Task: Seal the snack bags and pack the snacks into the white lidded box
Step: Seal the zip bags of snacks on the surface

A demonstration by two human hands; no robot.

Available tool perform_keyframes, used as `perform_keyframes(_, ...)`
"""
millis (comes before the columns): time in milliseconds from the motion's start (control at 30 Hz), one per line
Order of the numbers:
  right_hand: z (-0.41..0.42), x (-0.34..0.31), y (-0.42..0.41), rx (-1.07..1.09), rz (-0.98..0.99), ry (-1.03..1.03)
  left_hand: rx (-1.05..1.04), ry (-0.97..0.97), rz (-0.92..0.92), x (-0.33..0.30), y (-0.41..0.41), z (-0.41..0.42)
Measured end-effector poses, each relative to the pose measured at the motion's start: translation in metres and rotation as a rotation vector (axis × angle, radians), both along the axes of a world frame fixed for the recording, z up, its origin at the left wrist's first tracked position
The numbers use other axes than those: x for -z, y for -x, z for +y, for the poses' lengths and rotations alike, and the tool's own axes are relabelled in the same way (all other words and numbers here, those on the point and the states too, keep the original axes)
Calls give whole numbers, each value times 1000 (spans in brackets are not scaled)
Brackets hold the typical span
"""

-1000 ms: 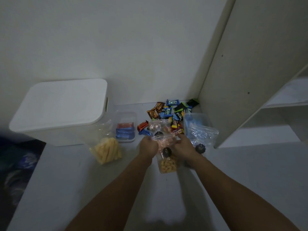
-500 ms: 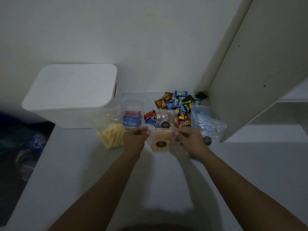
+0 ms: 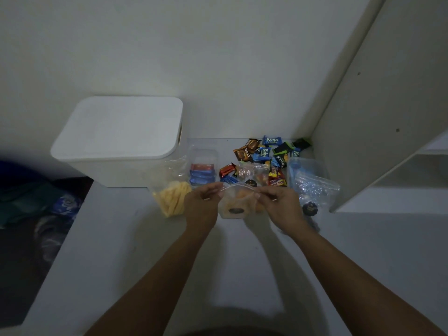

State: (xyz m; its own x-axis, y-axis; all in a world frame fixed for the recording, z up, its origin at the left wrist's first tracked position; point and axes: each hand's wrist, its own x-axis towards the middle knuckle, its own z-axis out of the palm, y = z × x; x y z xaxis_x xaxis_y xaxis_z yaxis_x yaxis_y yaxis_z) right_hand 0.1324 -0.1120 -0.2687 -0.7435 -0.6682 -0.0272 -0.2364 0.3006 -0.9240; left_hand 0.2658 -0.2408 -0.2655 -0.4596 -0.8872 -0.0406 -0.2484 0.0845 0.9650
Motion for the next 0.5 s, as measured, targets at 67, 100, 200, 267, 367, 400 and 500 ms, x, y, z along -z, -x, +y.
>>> perform_keyframes(67, -1, -5, 1, 25, -42, 51, 10, 20, 21, -3, -1, -3)
perform_keyframes(100, -2, -7, 1, 32, -61, 72, 14, 23, 30, -4, -1, -4)
perform_keyframes(200, -4, -10, 2, 19, -47, 73, 20, 16, 44, -7, -1, -6)
perform_keyframes(267, -3, -12, 2, 7, -28, 64, 22, -6, 67, -8, -2, -7)
perform_keyframes(367, -3, -14, 3, 23, 22, 64, 35, -2, 75, -9, 1, -7)
perform_keyframes(400, -4, -14, 2, 24, 36, 61, 30, 14, 63, -9, 3, -6)
perform_keyframes(500, -6, -10, 3, 7, 56, 62, 11, 110, -1, -11, 10, -1)
